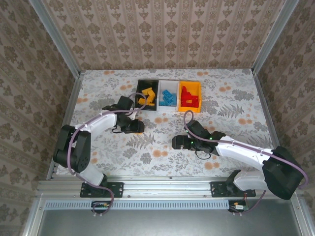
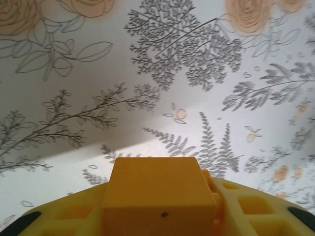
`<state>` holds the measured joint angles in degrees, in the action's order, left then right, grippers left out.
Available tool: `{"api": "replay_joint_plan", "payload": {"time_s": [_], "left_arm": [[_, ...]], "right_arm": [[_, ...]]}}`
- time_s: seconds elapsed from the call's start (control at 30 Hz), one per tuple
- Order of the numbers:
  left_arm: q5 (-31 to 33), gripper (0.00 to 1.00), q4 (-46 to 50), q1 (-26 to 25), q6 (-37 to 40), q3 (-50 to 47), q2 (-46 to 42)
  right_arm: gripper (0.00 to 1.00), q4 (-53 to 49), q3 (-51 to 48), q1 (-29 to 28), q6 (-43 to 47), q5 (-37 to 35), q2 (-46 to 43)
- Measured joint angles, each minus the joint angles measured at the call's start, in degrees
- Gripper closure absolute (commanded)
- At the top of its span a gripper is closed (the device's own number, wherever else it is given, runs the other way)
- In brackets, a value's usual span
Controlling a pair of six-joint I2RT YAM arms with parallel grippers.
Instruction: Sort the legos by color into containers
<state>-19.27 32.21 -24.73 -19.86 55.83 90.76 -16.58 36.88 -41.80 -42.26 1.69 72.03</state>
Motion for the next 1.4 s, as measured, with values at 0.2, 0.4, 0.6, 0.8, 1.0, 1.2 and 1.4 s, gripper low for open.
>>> {"api": "replay_joint_plan", "payload": {"time_s": [0.2, 0.4, 0.6, 0.8, 1.0, 1.2, 1.4], "left_arm": [[-5.4, 0.54, -4.5, -0.1, -4.2, -3.8, -3.6], [-10.5, 0.54, -9.5, -0.5, -9.1, -7.1, -7.0], [-15.3, 0.53, -15.0, -0.5, -14.6, -8.0, -10.3], [-20.6, 0.52, -21.9, 0.5, -21.0, -8.0, -10.6], [-25.0, 0.52, -29.7, 3.9, -29.0, -4.9, -8.7], [-26.6, 0.52, -29.6, 6.1, -30.3, 7.2, -2.2], [-27.9, 0.52, -28.8, 8.5, -30.3, 18.8, 5.5]], "right_arm": [[0.03, 0.1, 0.0, 0.0, 0.0, 0.0, 0.4], [0.03, 0.1, 0.0, 0.0, 0.0, 0.0, 0.4], [0.03, -0.1, 0.5, 0.0, 0.0, 0.0, 0.4], [0.03, -0.3, 2.1, 0.0, 0.0, 0.1, 0.3], [0.03, -0.9, 2.3, 0.0, 0.0, 0.1, -0.4], [0.03, -2.1, 2.3, 0.0, 0.0, 0.0, -2.4], [0.03, -3.3, 2.3, 0.0, 0.0, 0.0, -3.9]]}}
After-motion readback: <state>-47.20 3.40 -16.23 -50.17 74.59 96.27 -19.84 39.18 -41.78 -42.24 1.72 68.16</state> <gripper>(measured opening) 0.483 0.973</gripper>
